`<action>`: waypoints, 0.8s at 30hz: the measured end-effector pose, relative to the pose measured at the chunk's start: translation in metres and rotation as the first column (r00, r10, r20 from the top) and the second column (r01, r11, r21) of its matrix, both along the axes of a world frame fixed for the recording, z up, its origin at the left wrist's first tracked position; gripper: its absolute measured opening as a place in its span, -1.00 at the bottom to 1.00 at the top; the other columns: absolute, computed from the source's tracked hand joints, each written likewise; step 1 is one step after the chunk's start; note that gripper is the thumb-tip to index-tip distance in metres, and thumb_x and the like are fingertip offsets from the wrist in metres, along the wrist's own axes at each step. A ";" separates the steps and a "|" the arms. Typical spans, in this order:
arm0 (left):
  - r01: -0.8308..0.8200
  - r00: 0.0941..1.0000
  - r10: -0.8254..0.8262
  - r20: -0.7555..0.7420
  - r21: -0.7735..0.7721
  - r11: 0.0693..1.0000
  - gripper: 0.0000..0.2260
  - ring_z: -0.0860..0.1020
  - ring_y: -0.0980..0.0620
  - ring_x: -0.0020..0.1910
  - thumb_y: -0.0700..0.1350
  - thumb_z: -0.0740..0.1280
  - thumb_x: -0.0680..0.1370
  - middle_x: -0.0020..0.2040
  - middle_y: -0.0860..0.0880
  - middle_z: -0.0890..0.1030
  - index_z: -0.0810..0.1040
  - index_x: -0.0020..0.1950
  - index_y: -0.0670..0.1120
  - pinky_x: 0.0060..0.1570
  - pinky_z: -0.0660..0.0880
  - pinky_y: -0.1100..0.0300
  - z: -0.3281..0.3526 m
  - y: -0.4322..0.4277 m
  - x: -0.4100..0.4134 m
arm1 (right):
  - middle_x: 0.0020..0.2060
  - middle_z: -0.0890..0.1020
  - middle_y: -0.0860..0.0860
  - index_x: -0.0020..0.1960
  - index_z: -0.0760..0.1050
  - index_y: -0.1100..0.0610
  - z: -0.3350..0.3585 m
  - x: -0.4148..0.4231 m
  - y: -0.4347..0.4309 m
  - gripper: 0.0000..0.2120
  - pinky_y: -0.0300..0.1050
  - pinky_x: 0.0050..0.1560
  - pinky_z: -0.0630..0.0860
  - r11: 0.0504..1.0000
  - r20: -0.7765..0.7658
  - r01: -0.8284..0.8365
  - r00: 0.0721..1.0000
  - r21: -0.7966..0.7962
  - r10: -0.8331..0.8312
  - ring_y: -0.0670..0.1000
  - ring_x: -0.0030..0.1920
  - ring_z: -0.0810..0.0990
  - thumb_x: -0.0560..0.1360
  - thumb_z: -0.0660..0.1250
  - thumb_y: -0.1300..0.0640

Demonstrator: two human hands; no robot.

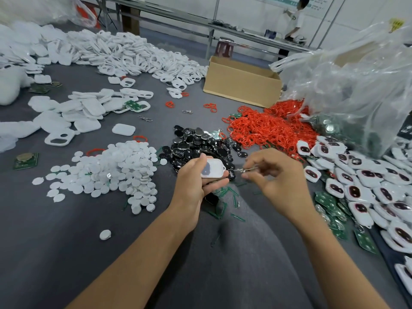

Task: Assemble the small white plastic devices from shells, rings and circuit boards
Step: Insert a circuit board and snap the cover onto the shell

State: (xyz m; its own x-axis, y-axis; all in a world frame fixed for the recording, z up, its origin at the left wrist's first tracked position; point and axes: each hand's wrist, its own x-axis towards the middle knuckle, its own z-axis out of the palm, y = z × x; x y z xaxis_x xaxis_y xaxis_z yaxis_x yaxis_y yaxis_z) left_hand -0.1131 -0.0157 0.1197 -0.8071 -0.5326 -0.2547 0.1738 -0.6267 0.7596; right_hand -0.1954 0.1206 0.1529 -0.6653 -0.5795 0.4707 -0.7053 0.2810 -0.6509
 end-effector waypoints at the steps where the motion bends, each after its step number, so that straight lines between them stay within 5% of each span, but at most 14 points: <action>1: -0.009 1.000 0.009 -0.011 0.023 1.000 -0.72 0.69 -0.05 -0.24 -0.08 0.18 0.67 -0.11 -0.21 0.65 0.52 0.11 -0.30 -0.17 0.66 0.11 0.000 -0.001 0.000 | -0.20 0.62 0.00 -0.21 0.58 0.05 -0.004 0.003 -0.006 -0.65 -0.21 -0.19 0.54 0.999 0.007 -0.017 1.000 -0.039 0.018 -0.08 -0.29 0.57 0.30 0.43 0.51; 5: -0.014 1.000 0.015 -0.023 0.050 0.999 -0.67 0.69 -0.04 -0.25 -0.02 0.17 0.67 -0.19 -0.16 0.68 0.56 0.07 -0.28 -0.21 0.66 0.12 0.001 -0.001 0.001 | -0.05 0.60 0.03 -0.10 0.59 0.15 -0.014 0.008 -0.013 -0.73 -0.31 -0.01 0.53 0.986 0.021 -0.087 0.996 -0.139 0.091 -0.06 -0.06 0.62 0.34 0.43 0.47; 9: -0.007 0.999 0.009 -0.035 0.053 0.999 -0.67 0.69 -0.04 -0.25 -0.02 0.17 0.67 -0.20 -0.16 0.69 0.56 0.07 -0.27 -0.24 0.65 0.15 0.002 -0.001 0.002 | -0.06 0.60 0.02 -0.11 0.60 0.19 -0.017 0.010 -0.011 -0.88 -0.34 -0.05 0.51 0.978 0.095 -0.077 0.991 -0.192 0.096 -0.08 -0.07 0.61 0.39 0.48 0.31; 12: -0.010 0.999 0.013 -0.045 0.060 0.998 -0.68 0.69 -0.05 -0.27 -0.03 0.18 0.67 -0.24 -0.15 0.69 0.55 0.06 -0.28 -0.28 0.64 0.15 0.002 0.000 0.002 | -0.06 0.59 0.03 -0.07 0.57 0.18 -0.019 0.010 -0.013 -0.79 -0.31 -0.07 0.51 0.985 0.112 -0.011 0.993 -0.171 0.031 -0.09 -0.08 0.60 0.37 0.47 0.40; 16: -0.011 0.999 0.013 -0.030 0.040 0.999 -0.70 0.69 -0.04 -0.23 -0.04 0.19 0.66 -0.20 -0.15 0.68 0.56 0.03 -0.26 -0.26 0.64 0.14 0.001 -0.001 0.001 | -0.19 0.60 0.10 0.14 0.48 0.21 -0.019 0.010 -0.014 -0.58 -0.23 -0.12 0.57 0.969 0.348 0.025 0.935 -0.246 0.064 -0.02 -0.26 0.60 0.34 0.45 0.48; 20: 0.019 0.999 -0.019 -0.029 0.006 1.000 -0.69 0.69 -0.05 -0.21 -0.03 0.17 0.67 -0.19 -0.14 0.70 0.56 0.03 -0.24 -0.20 0.65 0.13 -0.001 -0.001 0.000 | -0.17 0.66 -0.08 -0.08 0.57 0.17 -0.017 0.013 -0.019 -0.71 -0.37 -0.19 0.54 0.951 0.396 0.074 0.916 -0.302 0.055 -0.17 -0.28 0.65 0.33 0.44 0.50; 24: 0.032 0.999 -0.033 -0.030 -0.010 0.999 -0.68 0.70 -0.04 -0.23 -0.03 0.14 0.68 -0.21 -0.13 0.71 0.57 0.00 -0.23 -0.18 0.66 0.14 0.000 0.001 0.000 | -0.24 0.67 -0.07 -0.19 0.62 0.15 -0.014 0.012 -0.029 -0.85 -0.40 -0.22 0.50 0.964 0.262 0.133 0.963 -0.231 -0.070 -0.21 -0.33 0.60 0.36 0.48 0.38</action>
